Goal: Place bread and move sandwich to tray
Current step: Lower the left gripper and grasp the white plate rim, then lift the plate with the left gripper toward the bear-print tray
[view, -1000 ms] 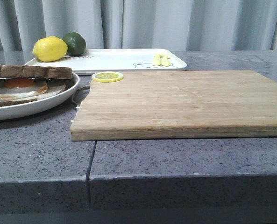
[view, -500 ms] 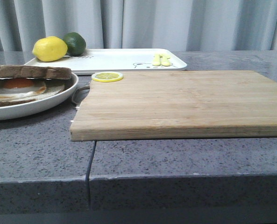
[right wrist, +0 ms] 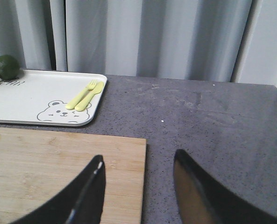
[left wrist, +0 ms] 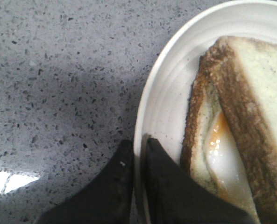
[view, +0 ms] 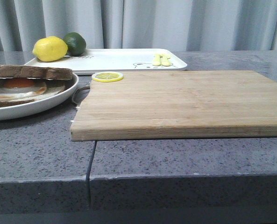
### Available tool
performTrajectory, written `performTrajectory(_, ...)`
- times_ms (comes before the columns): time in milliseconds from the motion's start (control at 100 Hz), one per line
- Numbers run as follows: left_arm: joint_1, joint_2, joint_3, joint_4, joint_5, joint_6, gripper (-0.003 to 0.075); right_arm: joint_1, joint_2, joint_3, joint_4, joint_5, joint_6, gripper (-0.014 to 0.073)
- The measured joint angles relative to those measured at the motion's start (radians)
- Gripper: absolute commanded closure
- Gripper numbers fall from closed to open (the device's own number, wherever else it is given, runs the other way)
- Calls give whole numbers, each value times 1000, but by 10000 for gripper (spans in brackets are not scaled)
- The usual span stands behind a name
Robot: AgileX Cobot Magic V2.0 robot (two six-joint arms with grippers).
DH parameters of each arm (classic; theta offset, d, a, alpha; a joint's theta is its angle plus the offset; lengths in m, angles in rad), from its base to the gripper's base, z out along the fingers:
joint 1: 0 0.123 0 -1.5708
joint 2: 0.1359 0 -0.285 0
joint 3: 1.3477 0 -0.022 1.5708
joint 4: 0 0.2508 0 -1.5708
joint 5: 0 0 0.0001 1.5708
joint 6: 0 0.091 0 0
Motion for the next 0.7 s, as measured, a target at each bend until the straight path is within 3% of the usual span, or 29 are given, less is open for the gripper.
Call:
performTrajectory(480,0,-95,2,-141,13,6,739,0,0,0,0,0,0,240)
performTrajectory(700,48,-192,4,-220,35,18,739,0,0,0,0,0,0,240)
